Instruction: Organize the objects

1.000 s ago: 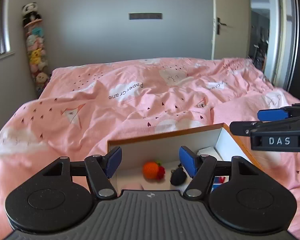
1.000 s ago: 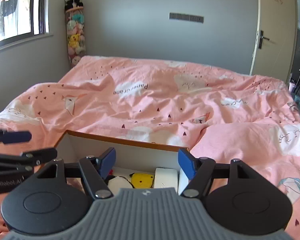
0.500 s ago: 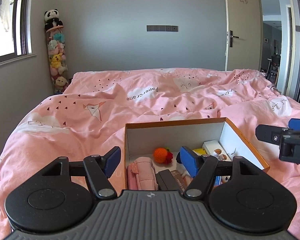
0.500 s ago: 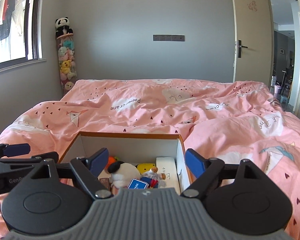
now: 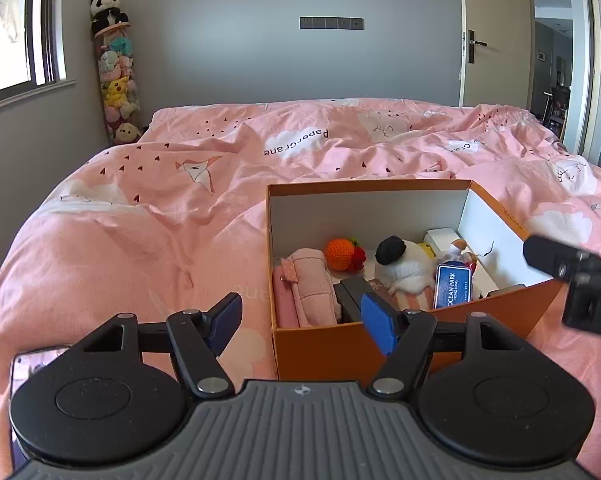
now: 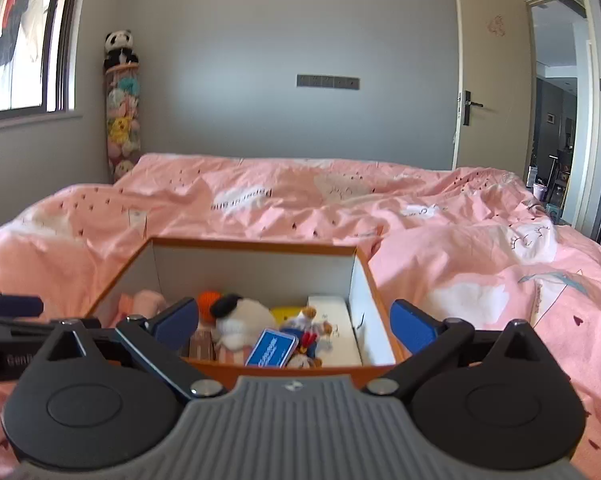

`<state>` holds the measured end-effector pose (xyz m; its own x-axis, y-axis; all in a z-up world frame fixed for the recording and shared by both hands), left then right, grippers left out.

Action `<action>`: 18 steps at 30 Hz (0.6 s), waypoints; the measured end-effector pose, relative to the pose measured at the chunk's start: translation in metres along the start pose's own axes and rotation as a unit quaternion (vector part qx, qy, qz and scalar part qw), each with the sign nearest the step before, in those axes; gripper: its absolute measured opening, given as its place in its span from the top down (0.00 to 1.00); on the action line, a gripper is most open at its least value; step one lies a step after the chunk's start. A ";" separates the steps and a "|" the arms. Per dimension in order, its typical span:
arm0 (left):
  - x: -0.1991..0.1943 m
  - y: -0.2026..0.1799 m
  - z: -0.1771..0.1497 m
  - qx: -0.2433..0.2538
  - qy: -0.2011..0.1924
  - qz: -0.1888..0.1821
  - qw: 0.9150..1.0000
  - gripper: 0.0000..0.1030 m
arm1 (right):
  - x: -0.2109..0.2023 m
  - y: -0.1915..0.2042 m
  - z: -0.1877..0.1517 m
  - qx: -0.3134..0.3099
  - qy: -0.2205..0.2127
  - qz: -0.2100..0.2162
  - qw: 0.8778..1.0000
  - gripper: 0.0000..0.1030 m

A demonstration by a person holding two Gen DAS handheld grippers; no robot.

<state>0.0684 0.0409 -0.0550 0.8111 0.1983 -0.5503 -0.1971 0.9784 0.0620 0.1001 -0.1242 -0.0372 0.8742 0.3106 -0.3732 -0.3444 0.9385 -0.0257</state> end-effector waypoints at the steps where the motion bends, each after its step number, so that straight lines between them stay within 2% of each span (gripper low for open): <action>1: 0.002 0.000 -0.002 0.002 0.000 -0.005 1.000 0.22 | 0.004 0.001 -0.004 -0.004 0.009 -0.001 1.000 0.01; 7: 0.016 -0.002 -0.014 0.001 0.034 -0.012 0.999 0.21 | 0.021 0.005 -0.016 -0.002 0.055 -0.005 0.998 0.01; 12: 0.018 -0.004 -0.017 0.008 0.045 -0.008 0.999 0.21 | 0.032 0.003 -0.027 0.007 0.089 -0.010 0.996 0.01; 18: 0.017 -0.006 -0.016 0.014 0.052 -0.001 0.999 0.21 | 0.031 0.001 -0.030 0.013 0.091 -0.007 0.996 0.01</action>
<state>0.0752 0.0374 -0.0779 0.7493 0.1915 -0.6339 -0.1800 0.9801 0.0832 0.1168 -0.1177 -0.0769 0.8019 0.2672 -0.5344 -0.3217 0.9468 -0.0094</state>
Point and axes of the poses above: each gripper's, at about its wrist camera, not at the fingertips, and x roughly the way its jaws point, y to its left, z to its top, the point moved 1 cm from there along x, roughly the way its jaws point, and after that the axes turned 1 degree about z, right-handed, at the moved point
